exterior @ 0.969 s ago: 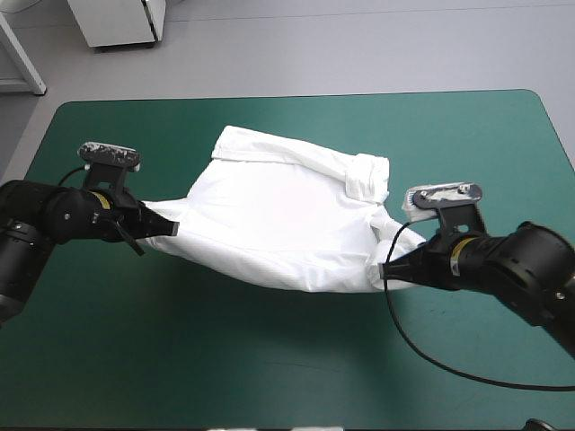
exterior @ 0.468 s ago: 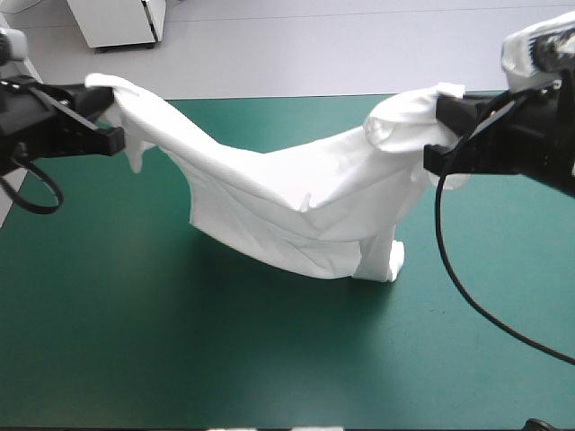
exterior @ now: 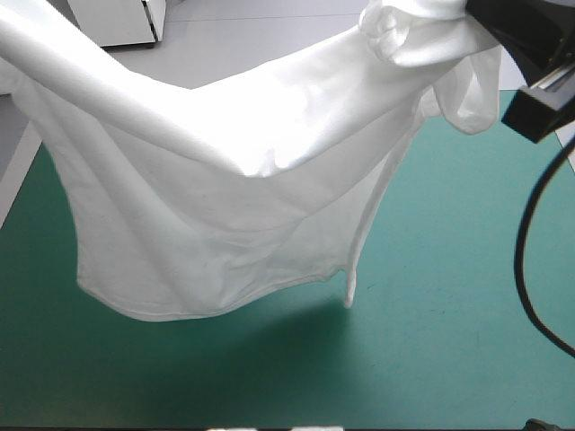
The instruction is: Fold the cloth
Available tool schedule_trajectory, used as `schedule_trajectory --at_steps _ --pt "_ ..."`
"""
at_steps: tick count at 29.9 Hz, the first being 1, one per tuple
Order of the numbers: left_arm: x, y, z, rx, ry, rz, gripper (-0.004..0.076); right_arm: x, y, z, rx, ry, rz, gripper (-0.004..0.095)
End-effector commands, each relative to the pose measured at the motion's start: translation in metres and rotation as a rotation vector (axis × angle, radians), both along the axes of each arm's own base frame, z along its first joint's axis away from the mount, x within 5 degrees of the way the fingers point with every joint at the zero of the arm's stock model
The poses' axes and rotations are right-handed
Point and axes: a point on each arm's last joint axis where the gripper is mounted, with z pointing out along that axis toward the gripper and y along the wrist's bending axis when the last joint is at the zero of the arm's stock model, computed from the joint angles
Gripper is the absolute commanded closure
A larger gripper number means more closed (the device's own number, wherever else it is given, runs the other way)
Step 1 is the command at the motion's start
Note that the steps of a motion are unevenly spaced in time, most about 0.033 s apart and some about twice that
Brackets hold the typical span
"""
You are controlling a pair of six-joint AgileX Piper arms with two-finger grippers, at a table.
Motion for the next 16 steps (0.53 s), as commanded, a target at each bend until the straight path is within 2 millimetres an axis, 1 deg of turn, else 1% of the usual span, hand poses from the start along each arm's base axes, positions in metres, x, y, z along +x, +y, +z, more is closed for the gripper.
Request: schedule_trajectory --at_steps 1,3,4,5,7,9,11,14,16 --pt "-0.007 0.0 0.013 -0.053 -0.122 -0.03 0.0746 -0.016 -0.01 0.016 0.106 -0.145 0.026 0.09" --pt "-0.004 0.0 0.012 -0.051 -0.118 -0.028 0.0746 -0.017 -0.011 0.016 0.105 -0.146 0.02 0.09" --pt "0.001 -0.002 0.012 -0.045 -0.106 -0.026 0.0746 -0.015 -0.011 0.015 0.094 -0.136 0.01 0.0901" --pt "0.006 -0.003 0.01 -0.034 -0.093 -0.02 0.0746 -0.012 -0.012 0.013 0.073 -0.119 -0.013 0.09" --pt "0.023 -0.005 0.006 -0.003 -0.044 0.001 0.0746 0.001 -0.008 0.005 0.024 -0.05 -0.081 0.0901" --pt "0.051 -0.01 -0.004 0.049 0.044 0.035 0.0746 0.021 -0.001 -0.002 -0.023 0.012 -0.161 0.0903" --pt "0.08 -0.014 -0.016 0.1 0.145 0.067 0.0746 0.037 0.006 -0.008 -0.071 0.034 -0.226 0.0903" --pt "0.133 -0.022 -0.041 0.162 0.333 0.114 0.0746 0.073 0.016 -0.023 -0.16 0.097 -0.4 0.0908" --pt "0.17 -0.027 -0.062 0.207 0.453 0.151 0.0746 0.102 0.026 -0.04 -0.257 0.15 -0.526 0.0925"
